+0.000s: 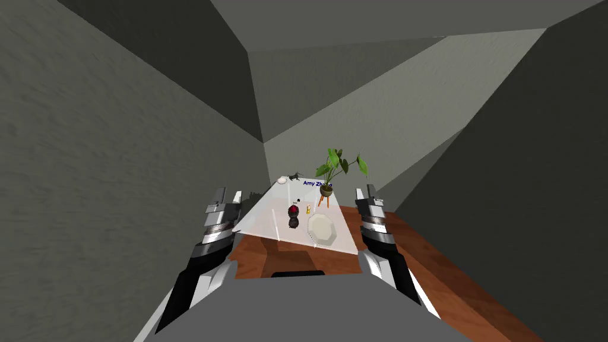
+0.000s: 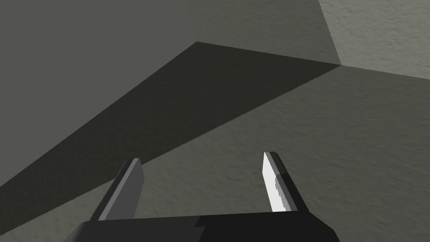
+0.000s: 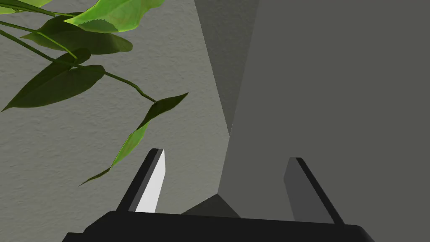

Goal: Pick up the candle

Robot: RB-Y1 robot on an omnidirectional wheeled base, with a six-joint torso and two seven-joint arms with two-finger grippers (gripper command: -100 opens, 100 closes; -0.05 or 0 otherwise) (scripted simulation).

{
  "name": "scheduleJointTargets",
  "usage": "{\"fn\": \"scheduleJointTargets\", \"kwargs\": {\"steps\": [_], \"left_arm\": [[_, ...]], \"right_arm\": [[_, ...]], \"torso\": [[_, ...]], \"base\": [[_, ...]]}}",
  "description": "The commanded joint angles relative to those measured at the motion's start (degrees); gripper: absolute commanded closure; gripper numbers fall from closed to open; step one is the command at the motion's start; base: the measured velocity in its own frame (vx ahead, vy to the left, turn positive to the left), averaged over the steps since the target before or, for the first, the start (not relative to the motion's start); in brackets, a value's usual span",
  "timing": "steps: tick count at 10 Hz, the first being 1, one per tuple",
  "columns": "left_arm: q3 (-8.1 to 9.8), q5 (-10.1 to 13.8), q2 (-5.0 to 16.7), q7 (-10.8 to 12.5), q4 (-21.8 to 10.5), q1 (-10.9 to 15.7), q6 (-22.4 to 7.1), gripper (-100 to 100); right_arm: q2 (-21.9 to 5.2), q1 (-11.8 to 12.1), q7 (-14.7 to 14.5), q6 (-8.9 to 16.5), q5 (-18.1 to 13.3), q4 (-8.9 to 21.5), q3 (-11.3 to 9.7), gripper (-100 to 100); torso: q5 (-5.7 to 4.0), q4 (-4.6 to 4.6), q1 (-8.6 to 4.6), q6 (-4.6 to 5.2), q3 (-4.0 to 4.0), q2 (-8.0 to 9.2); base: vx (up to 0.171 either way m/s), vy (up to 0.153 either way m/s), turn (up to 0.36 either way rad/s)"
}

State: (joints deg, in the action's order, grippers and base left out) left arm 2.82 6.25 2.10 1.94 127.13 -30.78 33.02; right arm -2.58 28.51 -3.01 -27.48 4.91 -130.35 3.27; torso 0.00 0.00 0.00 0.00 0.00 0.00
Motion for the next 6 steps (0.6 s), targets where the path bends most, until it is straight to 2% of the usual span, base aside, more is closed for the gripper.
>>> {"fn": "scheduleJointTargets", "kwargs": {"steps": [1,3,6], "left_arm": [[0.0,0.0,0.0,0.0,0.0,0.0,0.0,0],[-0.01,0.0,-0.01,0.0,0.0,0.02,0.0,0],[-0.01,0.0,0.0,0.0,0.0,0.01,0.0,0]], "right_arm": [[-1.34,-0.85,2.5,-0.09,1.54,2.35,0.17,-100],[-2.35,-1.85,5.16,-0.2,3.16,5.06,0.36,-100],[-3.81,-4.08,10.08,-0.49,6.45,10.58,0.76,-100]], "torso": [[0.0,0.0,0.0,0.0,0.0,0.0],[0.03,0.11,0.15,-0.02,0.3,0.54],[0.01,0.08,0.05,-0.02,0.19,0.33]], "base": [[-0.112,0.029,0.171],[-0.148,0.039,0.186],[-0.076,0.021,0.196]]}}
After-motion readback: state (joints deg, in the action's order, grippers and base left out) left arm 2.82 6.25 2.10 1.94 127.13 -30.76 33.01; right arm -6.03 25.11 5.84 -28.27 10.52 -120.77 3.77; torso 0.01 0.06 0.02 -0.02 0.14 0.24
